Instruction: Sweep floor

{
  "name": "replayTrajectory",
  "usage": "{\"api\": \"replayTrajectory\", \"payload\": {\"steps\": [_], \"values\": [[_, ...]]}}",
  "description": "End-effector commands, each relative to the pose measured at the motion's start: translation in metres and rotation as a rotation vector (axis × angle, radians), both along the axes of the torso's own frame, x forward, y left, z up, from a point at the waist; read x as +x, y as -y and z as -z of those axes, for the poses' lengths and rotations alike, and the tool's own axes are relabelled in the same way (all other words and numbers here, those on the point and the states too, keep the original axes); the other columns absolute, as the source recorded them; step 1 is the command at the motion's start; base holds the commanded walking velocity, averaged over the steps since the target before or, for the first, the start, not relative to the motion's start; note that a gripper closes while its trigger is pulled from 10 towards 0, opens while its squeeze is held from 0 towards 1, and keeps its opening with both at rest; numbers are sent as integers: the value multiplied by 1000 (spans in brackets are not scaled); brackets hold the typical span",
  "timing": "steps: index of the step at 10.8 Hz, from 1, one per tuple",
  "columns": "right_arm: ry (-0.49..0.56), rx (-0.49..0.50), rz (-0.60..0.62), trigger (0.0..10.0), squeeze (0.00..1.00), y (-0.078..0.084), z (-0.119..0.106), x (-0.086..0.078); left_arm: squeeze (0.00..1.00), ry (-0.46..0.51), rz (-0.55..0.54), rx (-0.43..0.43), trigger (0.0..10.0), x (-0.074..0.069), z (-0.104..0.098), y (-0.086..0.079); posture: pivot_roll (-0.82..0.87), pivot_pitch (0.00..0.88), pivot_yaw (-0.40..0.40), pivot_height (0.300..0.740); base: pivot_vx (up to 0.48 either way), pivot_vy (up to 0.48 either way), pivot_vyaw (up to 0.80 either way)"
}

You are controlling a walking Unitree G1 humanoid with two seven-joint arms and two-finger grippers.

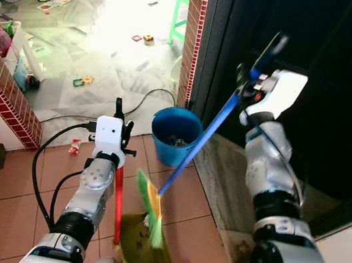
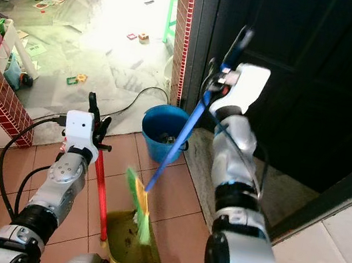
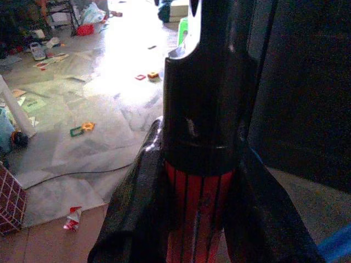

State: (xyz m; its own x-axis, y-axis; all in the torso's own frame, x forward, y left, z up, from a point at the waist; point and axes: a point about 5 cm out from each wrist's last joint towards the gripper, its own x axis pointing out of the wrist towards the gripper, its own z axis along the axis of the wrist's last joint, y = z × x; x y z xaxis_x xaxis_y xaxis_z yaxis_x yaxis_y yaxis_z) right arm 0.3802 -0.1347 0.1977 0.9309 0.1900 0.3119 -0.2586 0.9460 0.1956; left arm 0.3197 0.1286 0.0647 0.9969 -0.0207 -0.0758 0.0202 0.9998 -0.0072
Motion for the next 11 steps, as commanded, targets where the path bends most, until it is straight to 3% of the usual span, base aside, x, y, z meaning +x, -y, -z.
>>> {"api": "replayTrajectory", "payload": {"steps": [1, 3, 5, 7, 9, 11], "values": [[130, 5, 1, 10000, 0, 1, -32, 1, 0, -54, 29, 2, 10000, -2, 9, 6, -110, 27, 62, 740, 0, 0, 0], [151, -38, 16, 10000, 0, 6, -36, 1, 0, -61, 30, -3, 10000, -2, 10, 8, -115, 27, 59, 740, 0, 0, 0], [159, -137, 27, 10000, 0, 9, -26, -3, 0, -13, 30, -123, 10000, 0, 3, 10, -123, 28, 47, 740, 0, 0, 0], [163, -197, 27, 10000, 0, 9, -20, -7, 0, -16, 24, -113, 10000, 1, 4, 9, -125, 28, 47, 740, 0, 0, 0], [78, -156, 7, 10000, 0, 1, 4, -10, 0, -4, 43, -137, 10000, 1, 2, 9, -121, 26, 52, 740, 0, 0, 0], [48, -129, -24, 10000, 0, -9, 10, -11, 0, 18, 65, -174, 10000, 2, -4, 13, -118, 24, 51, 740, 0, 0, 0]]}}
